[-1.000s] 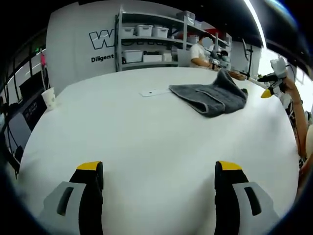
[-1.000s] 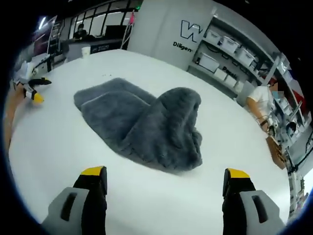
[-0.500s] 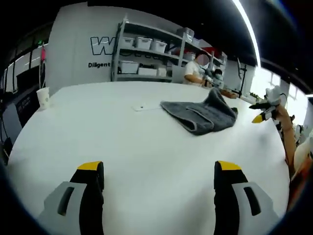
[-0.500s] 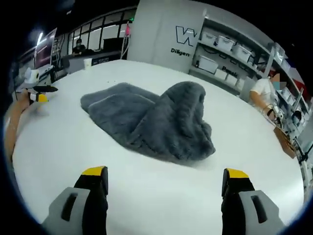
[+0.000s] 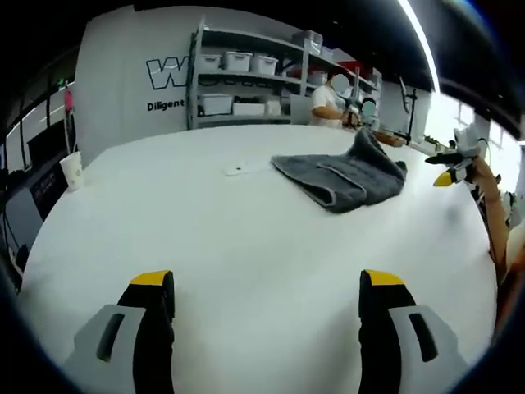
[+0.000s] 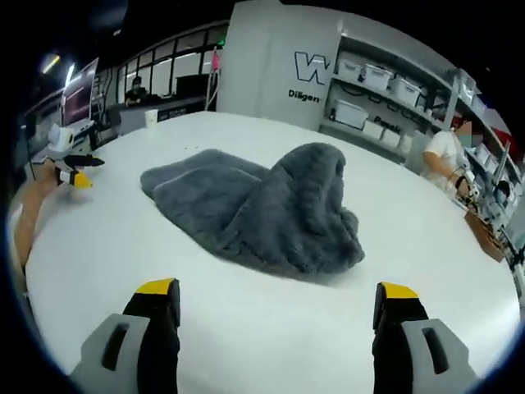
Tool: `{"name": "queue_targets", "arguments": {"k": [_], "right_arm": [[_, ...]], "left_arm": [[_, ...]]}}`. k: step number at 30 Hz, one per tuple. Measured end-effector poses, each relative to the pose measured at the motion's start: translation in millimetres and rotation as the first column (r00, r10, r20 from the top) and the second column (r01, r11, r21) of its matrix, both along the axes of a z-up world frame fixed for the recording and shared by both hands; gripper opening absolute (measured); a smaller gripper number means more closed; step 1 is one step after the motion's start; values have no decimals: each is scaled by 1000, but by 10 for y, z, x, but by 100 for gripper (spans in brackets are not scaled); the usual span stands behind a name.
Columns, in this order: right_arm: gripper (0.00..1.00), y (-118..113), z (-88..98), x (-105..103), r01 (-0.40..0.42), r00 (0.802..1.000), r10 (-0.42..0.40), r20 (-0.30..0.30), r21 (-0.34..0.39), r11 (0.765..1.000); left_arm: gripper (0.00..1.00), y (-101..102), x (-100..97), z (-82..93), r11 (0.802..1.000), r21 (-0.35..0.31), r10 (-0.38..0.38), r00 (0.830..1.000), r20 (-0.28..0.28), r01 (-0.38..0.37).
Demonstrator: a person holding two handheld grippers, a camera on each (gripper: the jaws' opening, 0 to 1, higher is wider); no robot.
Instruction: Open the folded towel by lifting each exposed corner and separating the folded layers until the towel lies flat within the target outline without major curled edges
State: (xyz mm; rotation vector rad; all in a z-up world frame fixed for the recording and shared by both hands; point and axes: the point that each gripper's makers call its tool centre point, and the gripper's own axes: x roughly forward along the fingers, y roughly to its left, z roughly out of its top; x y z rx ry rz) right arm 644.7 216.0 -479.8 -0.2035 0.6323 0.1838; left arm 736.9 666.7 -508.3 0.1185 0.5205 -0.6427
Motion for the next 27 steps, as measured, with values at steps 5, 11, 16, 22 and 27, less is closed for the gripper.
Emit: {"name": "queue_targets", "arguments": {"k": [5, 11, 16, 22, 27], "right_arm": [[98, -35, 11, -7, 14, 1000, -14, 12, 29, 999], [99, -58, 55, -8, 7, 999, -9, 45, 51, 999], [99, -22, -1, -3, -17, 999, 16, 32, 50, 999], [99, 9, 25, 23, -42, 998, 39, 56, 50, 998], [99, -32, 11, 23, -37, 998, 34, 58, 51, 998]], "left_arm": [[90, -86, -5, 7, 1000, -3, -23, 1000, 1, 23], [90, -235, 12, 122, 996, 65, -71, 997, 42, 68], [90, -371, 103, 242, 995, 67, -75, 995, 61, 70], [89, -744, 244, 348, 986, 102, -139, 988, 68, 132], [89, -1080, 377, 459, 977, 119, -189, 978, 84, 178]]}}
